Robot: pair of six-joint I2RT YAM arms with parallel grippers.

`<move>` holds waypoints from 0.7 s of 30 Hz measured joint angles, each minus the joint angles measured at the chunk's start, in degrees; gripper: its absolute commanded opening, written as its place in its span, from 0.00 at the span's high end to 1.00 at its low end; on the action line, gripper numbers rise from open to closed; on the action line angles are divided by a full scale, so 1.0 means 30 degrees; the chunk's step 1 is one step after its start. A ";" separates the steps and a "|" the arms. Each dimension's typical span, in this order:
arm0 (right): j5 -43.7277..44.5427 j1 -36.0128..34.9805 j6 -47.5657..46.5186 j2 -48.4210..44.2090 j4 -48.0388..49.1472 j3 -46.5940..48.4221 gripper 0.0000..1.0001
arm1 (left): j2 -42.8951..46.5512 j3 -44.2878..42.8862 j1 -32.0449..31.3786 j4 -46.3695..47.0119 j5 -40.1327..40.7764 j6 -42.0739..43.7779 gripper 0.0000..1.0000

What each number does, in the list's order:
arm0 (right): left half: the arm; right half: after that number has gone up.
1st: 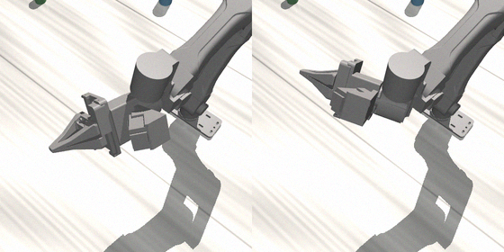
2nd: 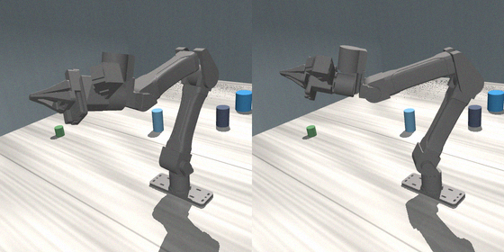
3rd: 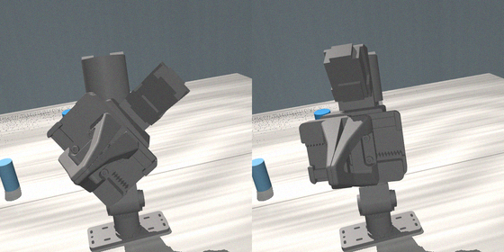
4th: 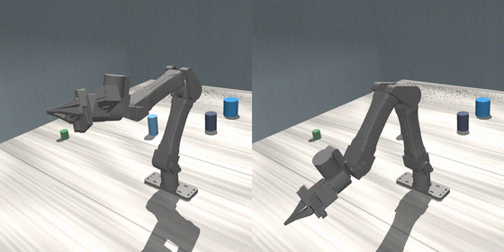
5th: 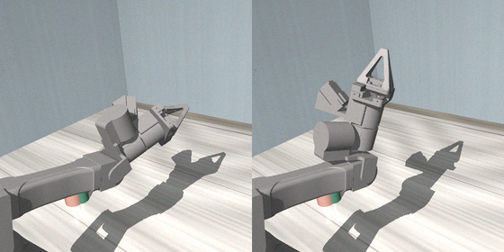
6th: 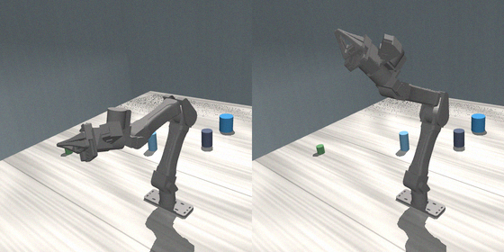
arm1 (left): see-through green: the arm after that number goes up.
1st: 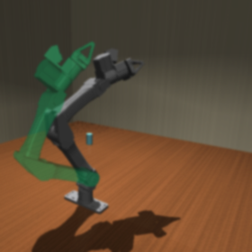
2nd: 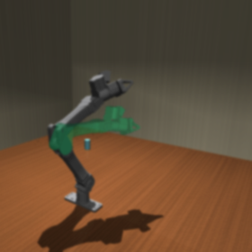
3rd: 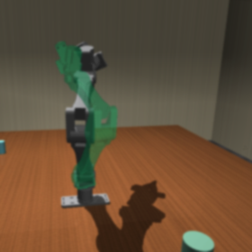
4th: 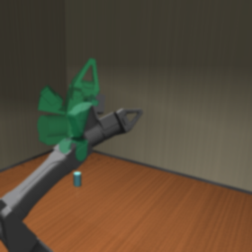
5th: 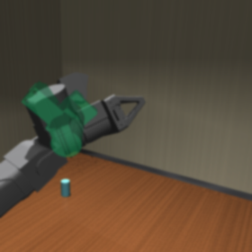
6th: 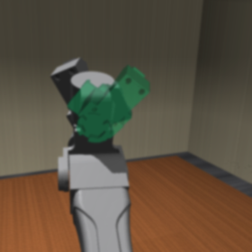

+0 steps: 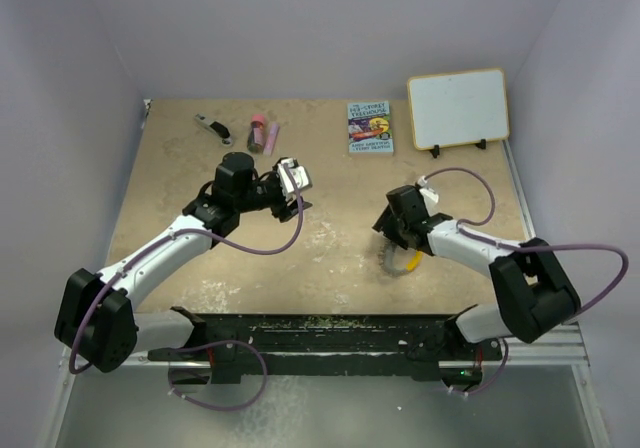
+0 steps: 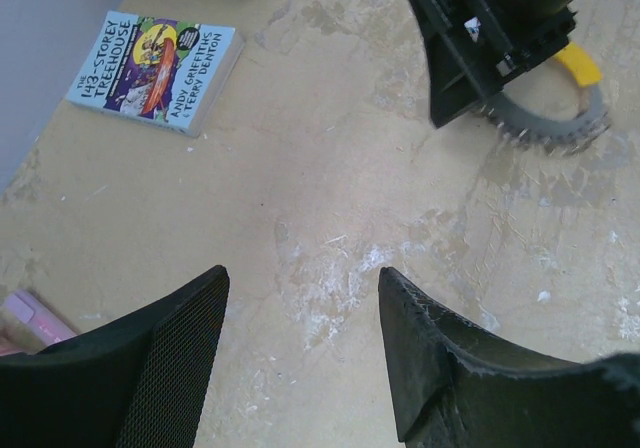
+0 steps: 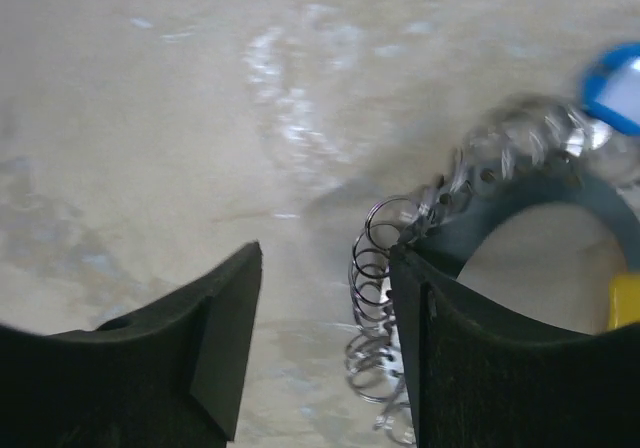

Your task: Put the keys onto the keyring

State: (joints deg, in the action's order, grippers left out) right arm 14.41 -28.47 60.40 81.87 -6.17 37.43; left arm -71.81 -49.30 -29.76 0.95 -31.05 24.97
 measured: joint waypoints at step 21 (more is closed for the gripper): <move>-0.1129 -0.2885 -0.2761 -0.1610 -0.1596 0.5676 0.00 | 0.0342 0.0080 0.0386 0.1428 0.2288 -0.1690 0.02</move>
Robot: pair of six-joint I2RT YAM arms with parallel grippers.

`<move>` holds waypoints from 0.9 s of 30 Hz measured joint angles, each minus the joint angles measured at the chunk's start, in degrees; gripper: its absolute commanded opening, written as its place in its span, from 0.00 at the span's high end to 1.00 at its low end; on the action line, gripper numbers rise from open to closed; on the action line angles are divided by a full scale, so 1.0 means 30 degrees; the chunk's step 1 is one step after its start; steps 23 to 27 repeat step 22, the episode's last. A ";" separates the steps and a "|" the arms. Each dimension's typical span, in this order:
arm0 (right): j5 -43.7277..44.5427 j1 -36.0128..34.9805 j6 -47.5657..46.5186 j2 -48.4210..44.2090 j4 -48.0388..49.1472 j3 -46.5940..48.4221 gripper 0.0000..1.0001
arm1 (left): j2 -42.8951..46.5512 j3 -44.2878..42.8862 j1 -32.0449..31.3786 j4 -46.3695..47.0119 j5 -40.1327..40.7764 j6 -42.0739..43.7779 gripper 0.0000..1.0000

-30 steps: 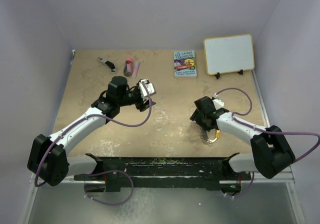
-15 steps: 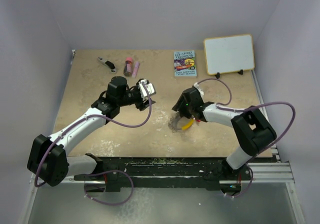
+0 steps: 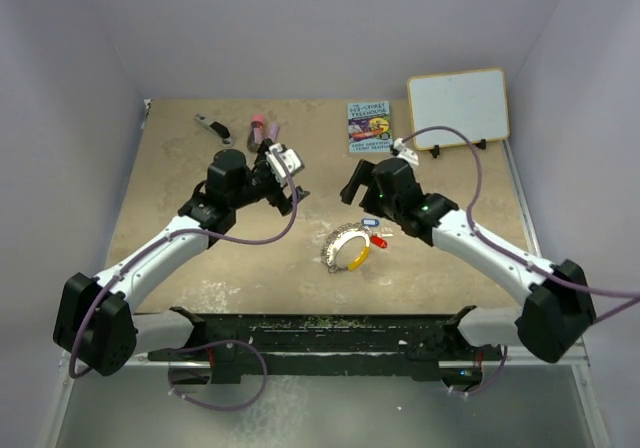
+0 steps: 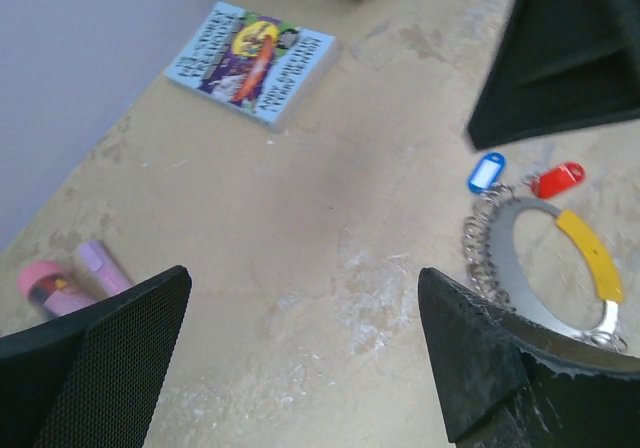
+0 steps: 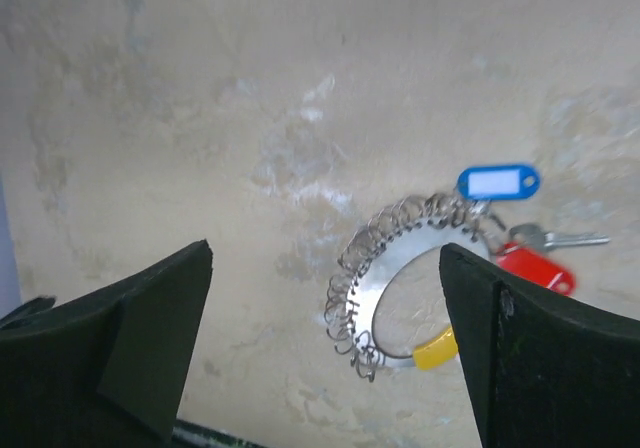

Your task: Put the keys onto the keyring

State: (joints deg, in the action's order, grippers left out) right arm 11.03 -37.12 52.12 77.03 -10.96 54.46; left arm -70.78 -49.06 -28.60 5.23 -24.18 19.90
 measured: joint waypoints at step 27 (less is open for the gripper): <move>0.9143 0.0044 -0.4269 -0.3621 -0.4379 0.1938 0.00 | 0.0109 -0.0109 0.2419 0.2667 0.9369 -0.4146 0.02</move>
